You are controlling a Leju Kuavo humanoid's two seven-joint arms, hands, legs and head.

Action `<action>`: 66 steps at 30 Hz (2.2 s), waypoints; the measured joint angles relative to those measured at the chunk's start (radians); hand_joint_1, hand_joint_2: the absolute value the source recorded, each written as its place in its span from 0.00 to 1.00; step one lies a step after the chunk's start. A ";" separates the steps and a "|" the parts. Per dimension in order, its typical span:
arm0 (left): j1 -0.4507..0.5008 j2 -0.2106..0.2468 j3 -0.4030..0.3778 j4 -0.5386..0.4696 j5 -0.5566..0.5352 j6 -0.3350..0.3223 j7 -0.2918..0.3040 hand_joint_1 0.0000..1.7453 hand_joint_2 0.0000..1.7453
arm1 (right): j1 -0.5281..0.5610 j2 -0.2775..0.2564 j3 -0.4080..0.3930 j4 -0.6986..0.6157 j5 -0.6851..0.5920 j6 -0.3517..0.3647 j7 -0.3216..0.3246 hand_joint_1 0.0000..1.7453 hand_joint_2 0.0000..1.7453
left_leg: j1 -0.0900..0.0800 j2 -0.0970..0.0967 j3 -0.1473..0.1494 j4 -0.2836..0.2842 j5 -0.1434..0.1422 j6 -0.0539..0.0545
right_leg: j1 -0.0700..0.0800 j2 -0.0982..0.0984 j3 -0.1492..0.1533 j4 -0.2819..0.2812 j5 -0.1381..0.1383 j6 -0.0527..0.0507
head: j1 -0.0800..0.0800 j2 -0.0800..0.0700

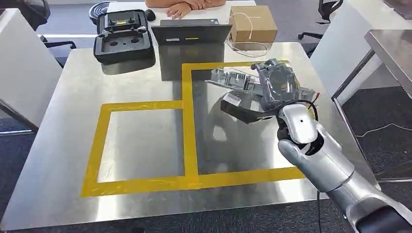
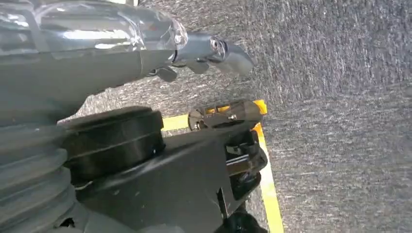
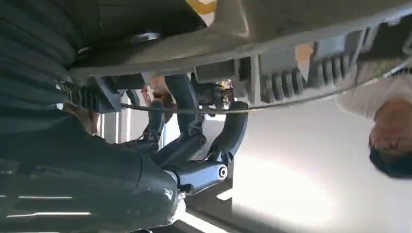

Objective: Take the parts from the cabinet and place them on the table.

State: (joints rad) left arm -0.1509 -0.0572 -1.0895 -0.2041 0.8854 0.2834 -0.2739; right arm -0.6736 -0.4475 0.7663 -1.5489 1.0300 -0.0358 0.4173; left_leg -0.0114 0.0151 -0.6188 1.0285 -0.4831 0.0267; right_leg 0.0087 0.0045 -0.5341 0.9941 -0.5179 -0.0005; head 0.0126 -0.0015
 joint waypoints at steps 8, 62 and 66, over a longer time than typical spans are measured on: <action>0.001 0.000 -0.018 0.000 -0.005 -0.003 0.013 0.00 1.00 | -0.025 0.005 0.081 0.146 0.027 0.027 0.004 1.00 1.00 | 0.000 -0.002 0.001 0.000 0.000 0.000 | 0.000 0.000 0.000 0.000 0.000 0.001 | -0.002 0.000; 0.021 0.014 -0.026 0.001 0.039 -0.008 -0.047 0.00 1.00 | -0.051 0.090 0.273 0.231 -0.755 -0.161 -0.101 0.00 1.00 | 0.003 -0.019 0.042 -0.002 -0.016 -0.003 | 0.002 -0.005 0.045 -0.008 -0.016 0.002 | -0.003 0.000; 0.027 0.014 -0.026 0.002 0.040 0.003 -0.045 0.00 1.00 | -0.009 0.060 0.187 0.143 -0.673 -0.334 -0.089 0.00 1.00 | 0.003 -0.023 0.042 -0.002 -0.016 -0.003 | 0.002 -0.006 0.046 -0.009 -0.016 0.002 | -0.003 0.000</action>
State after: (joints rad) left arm -0.1235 -0.0431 -1.1158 -0.2026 0.9258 0.2861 -0.3186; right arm -0.6828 -0.3879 0.9534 -1.4056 0.3574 -0.3696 0.3280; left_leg -0.0083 -0.0076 -0.5773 1.0266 -0.4988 0.0242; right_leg 0.0102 -0.0018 -0.4885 0.9849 -0.5336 0.0012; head 0.0099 -0.0015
